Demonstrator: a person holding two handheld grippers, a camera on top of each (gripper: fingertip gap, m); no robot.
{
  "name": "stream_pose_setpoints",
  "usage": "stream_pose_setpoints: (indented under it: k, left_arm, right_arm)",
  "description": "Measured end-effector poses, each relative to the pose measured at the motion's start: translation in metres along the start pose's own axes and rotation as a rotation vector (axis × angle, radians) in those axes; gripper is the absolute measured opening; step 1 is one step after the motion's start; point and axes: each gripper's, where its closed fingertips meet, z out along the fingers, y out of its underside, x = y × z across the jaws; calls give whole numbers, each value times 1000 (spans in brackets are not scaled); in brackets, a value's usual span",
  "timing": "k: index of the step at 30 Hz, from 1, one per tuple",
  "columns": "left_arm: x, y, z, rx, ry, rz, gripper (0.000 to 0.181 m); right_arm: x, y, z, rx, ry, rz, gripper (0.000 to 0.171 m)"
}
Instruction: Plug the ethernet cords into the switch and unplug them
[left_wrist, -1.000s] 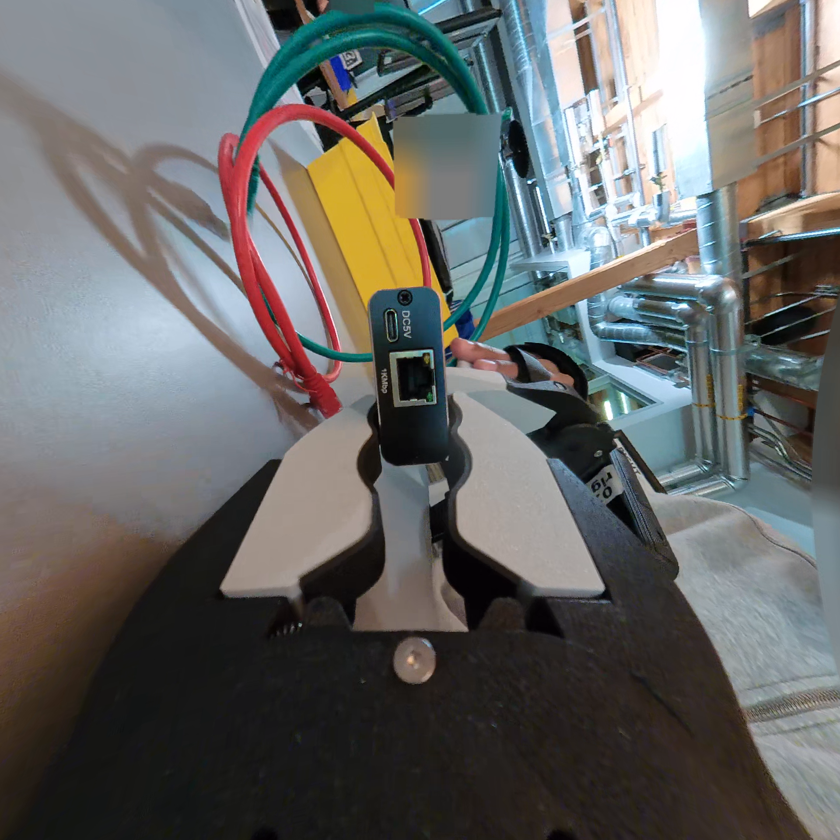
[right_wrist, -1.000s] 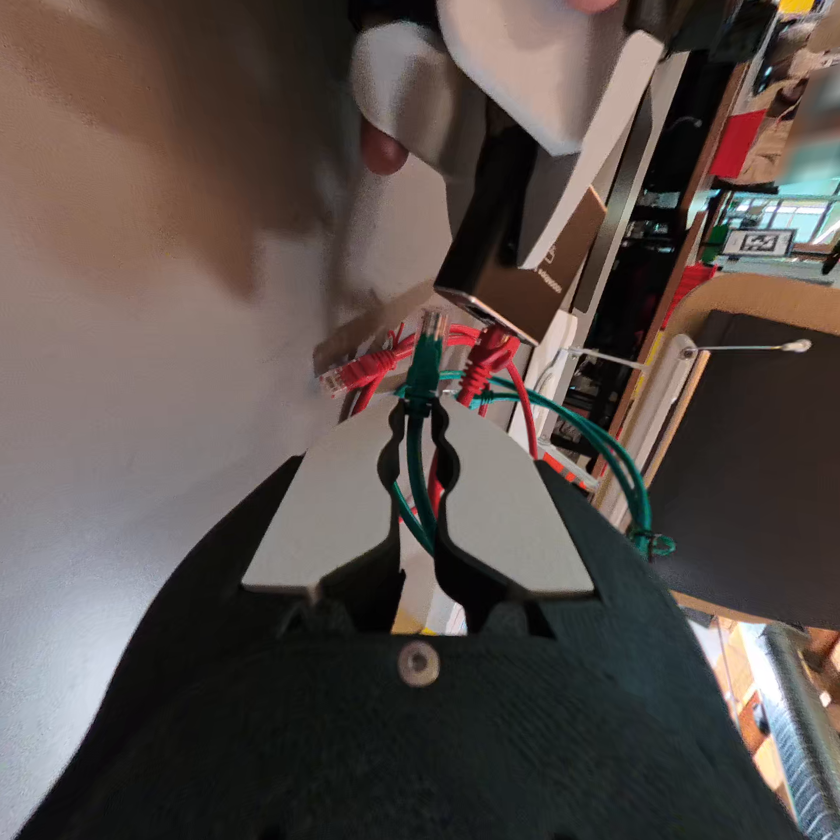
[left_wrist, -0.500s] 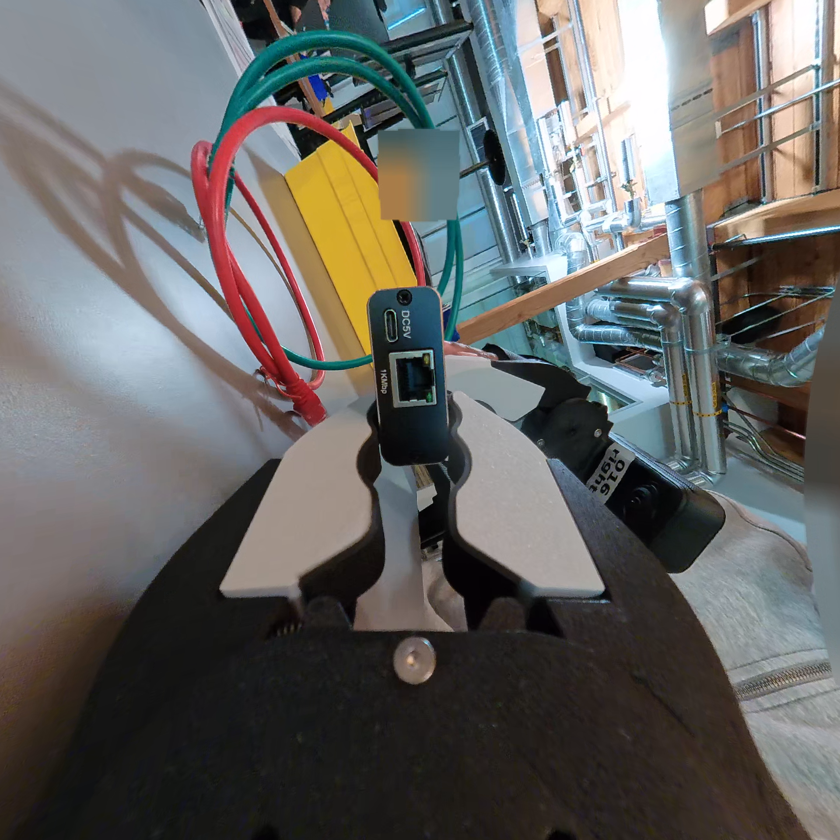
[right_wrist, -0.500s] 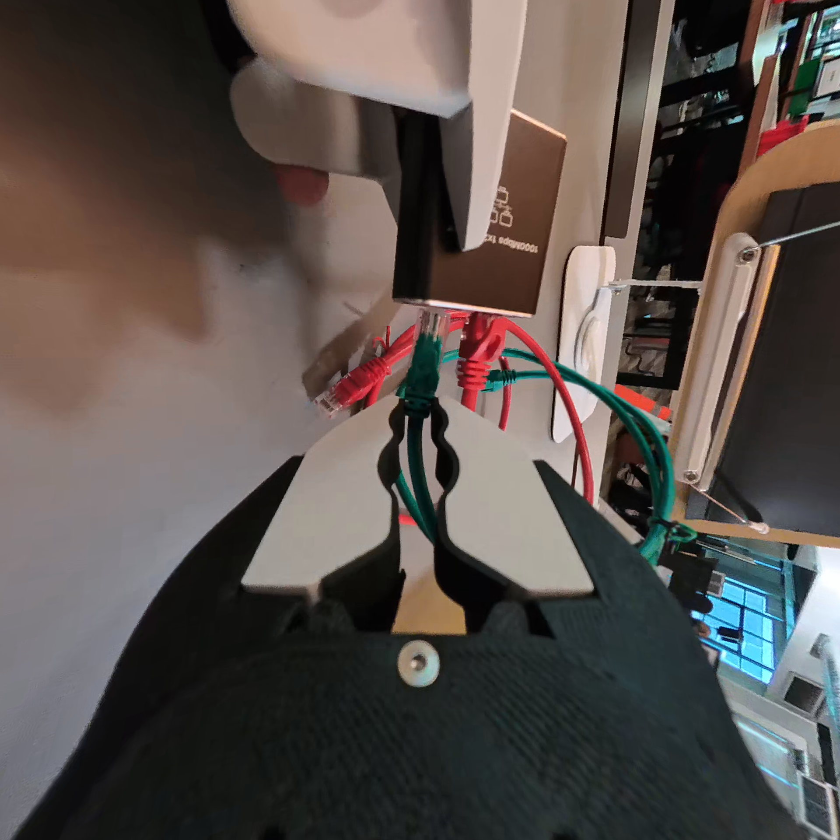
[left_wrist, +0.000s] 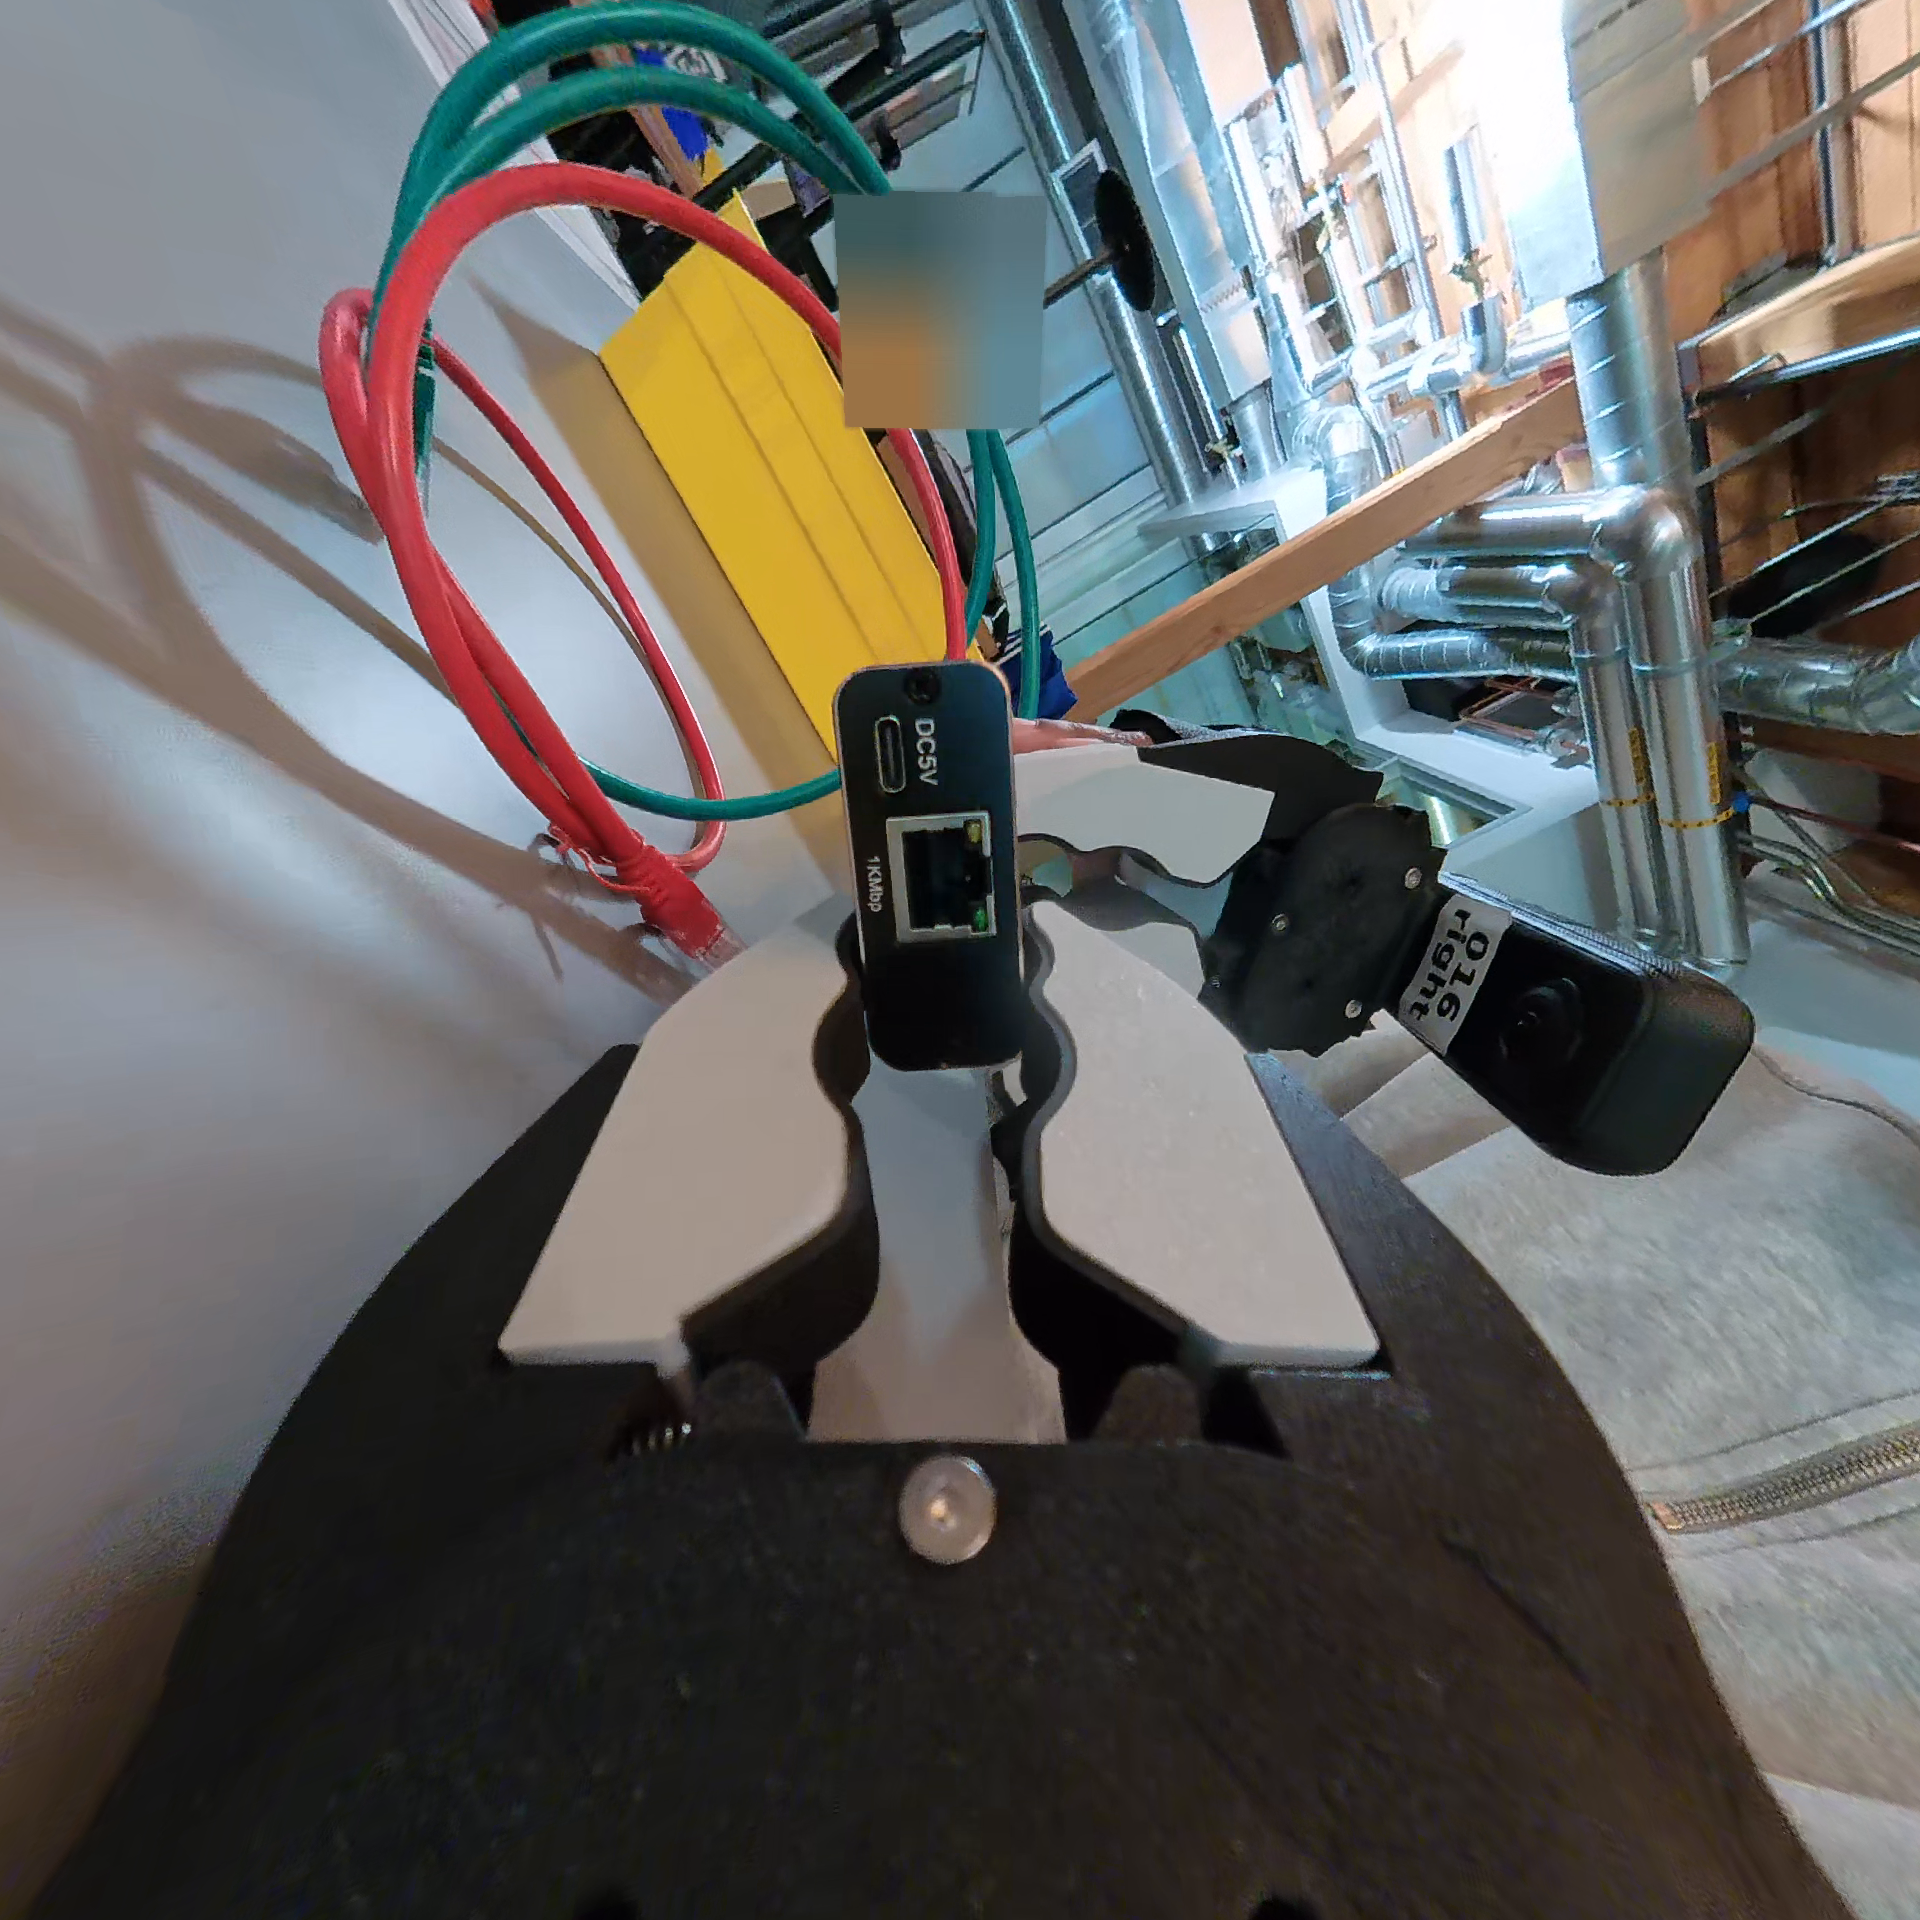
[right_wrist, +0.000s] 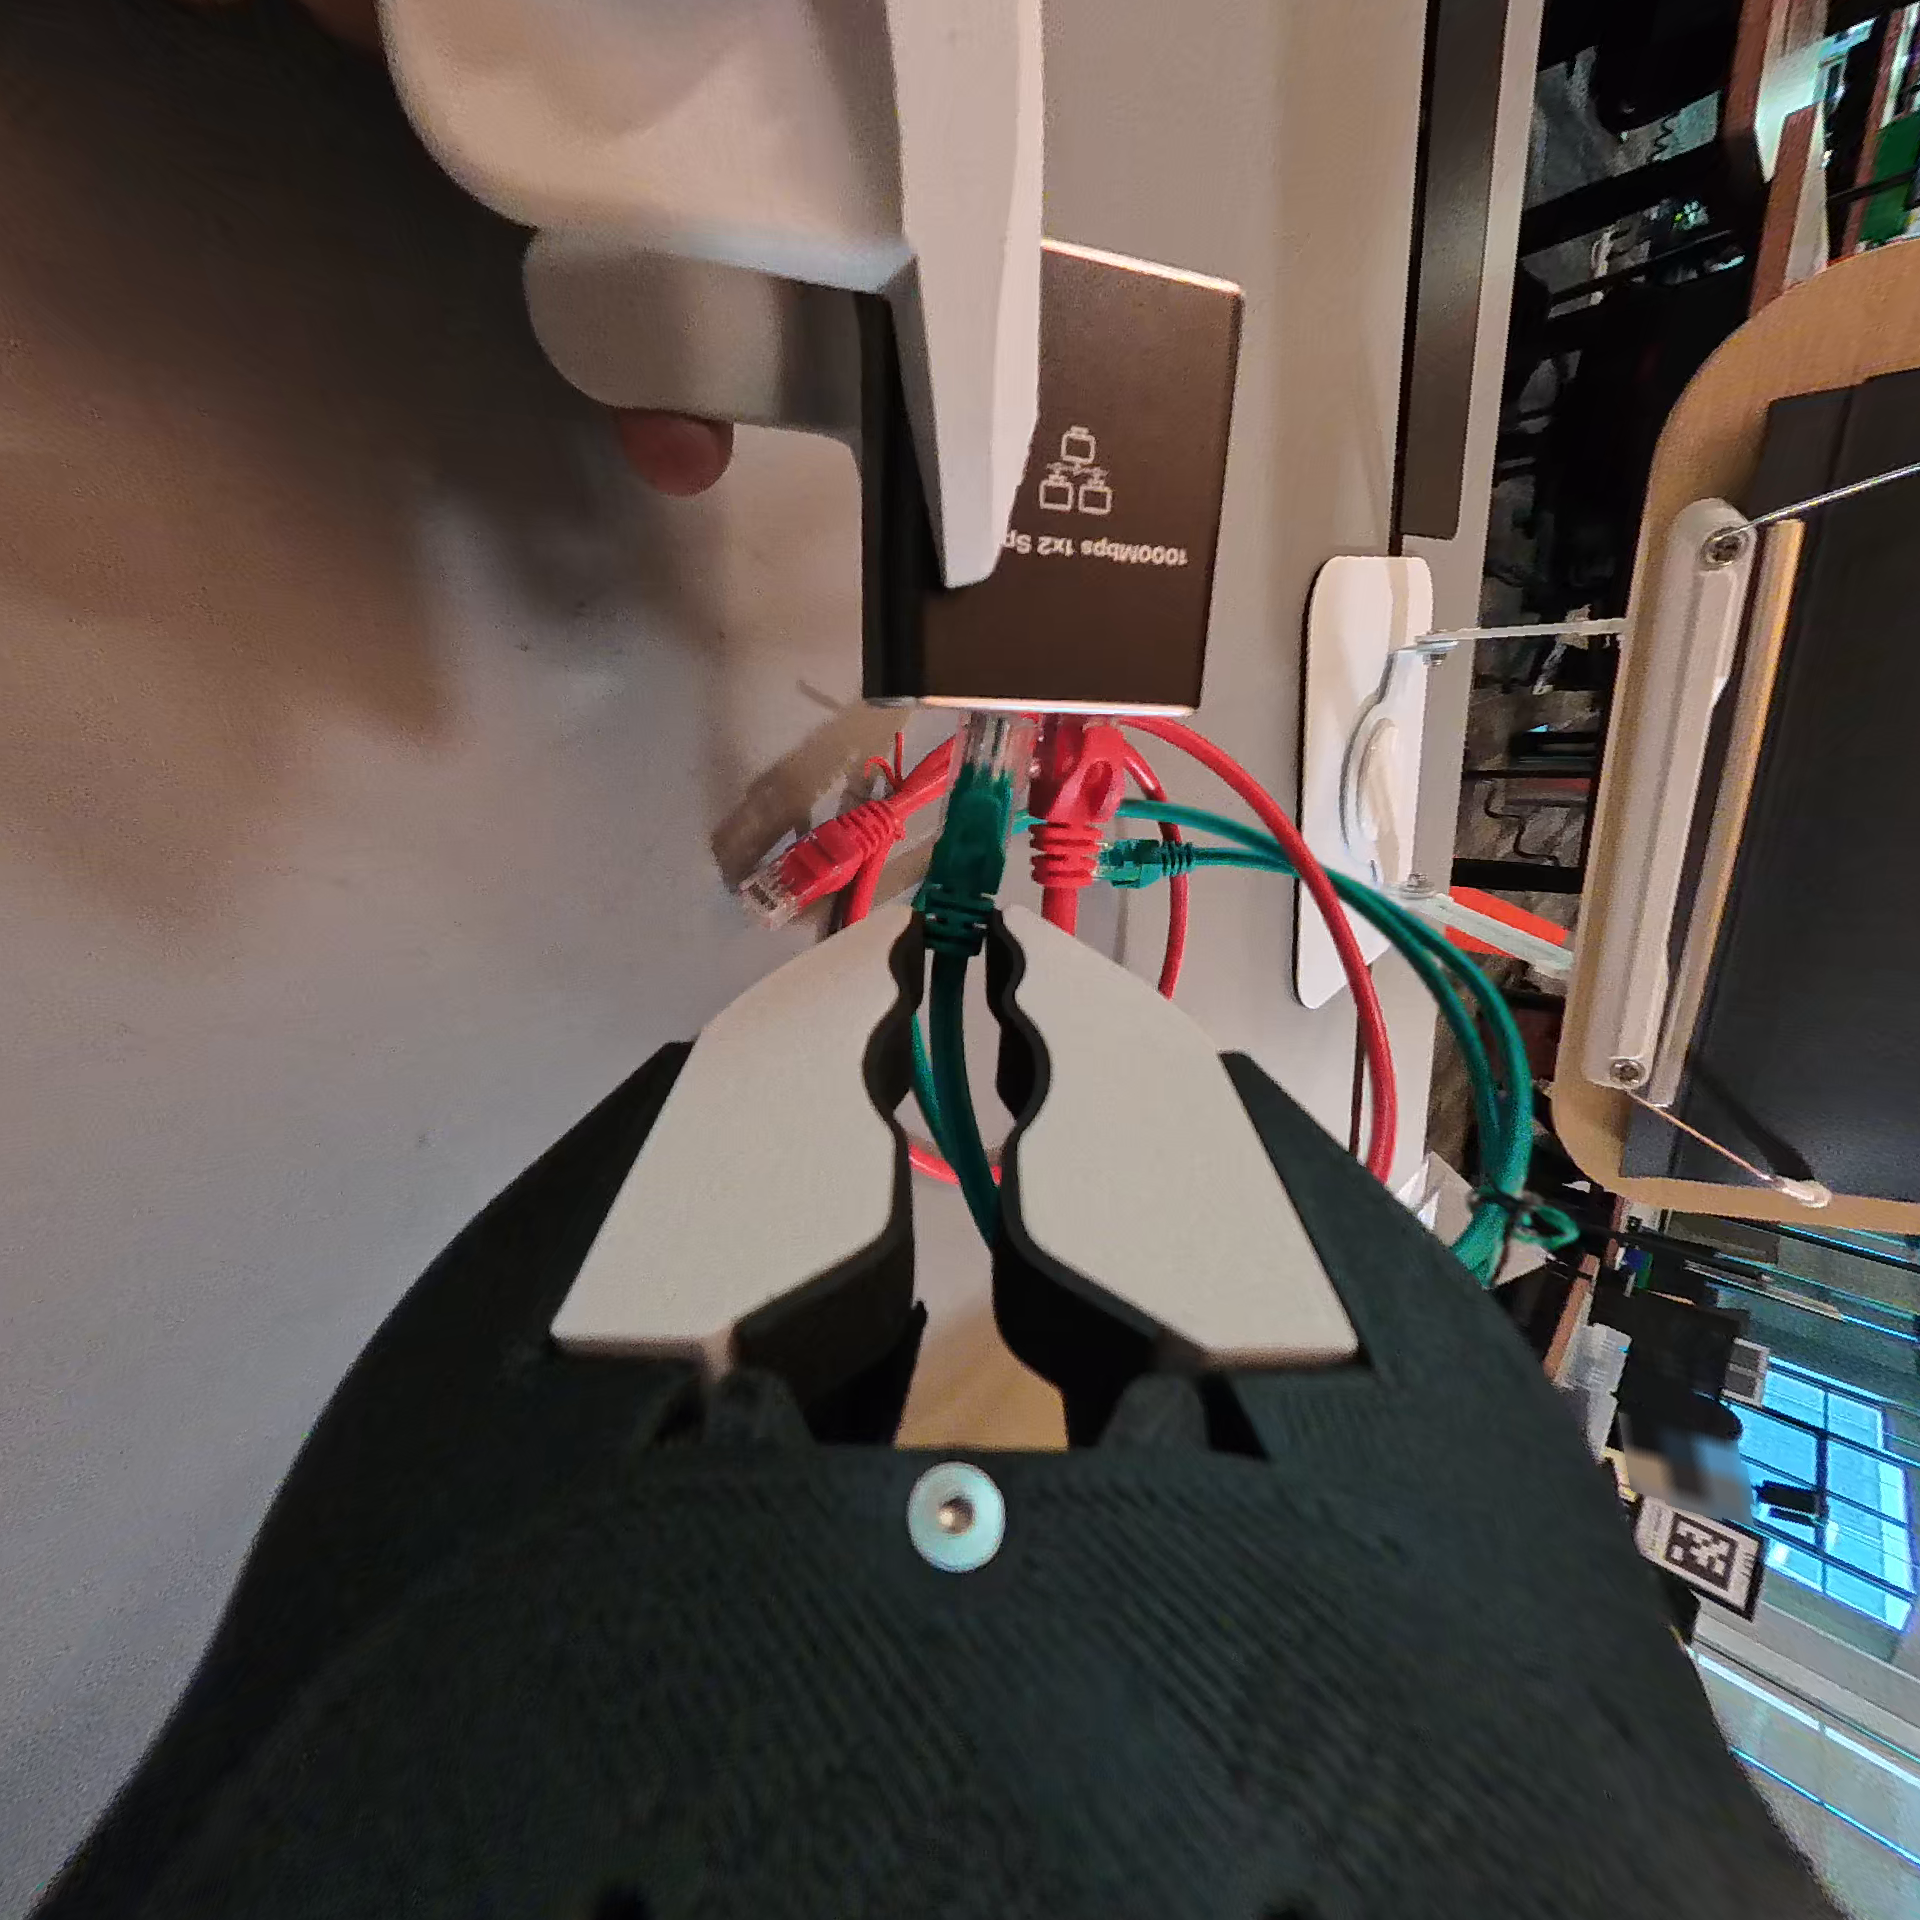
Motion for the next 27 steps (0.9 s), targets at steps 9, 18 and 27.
stream_pose_setpoints:
  k: [9,18,27]
  left_arm:
    - [-2,4,2,-26,-30,39,24]
    - [-1,6,2,-33,-32,57,24]
    - [1,11,5,-65,-48,136,23]
  right_arm:
    - [-6,3,1,-17,26,-96,12]
    - [-9,3,0,-22,26,-123,13]
    - [-16,4,-3,8,-33,-136,13]
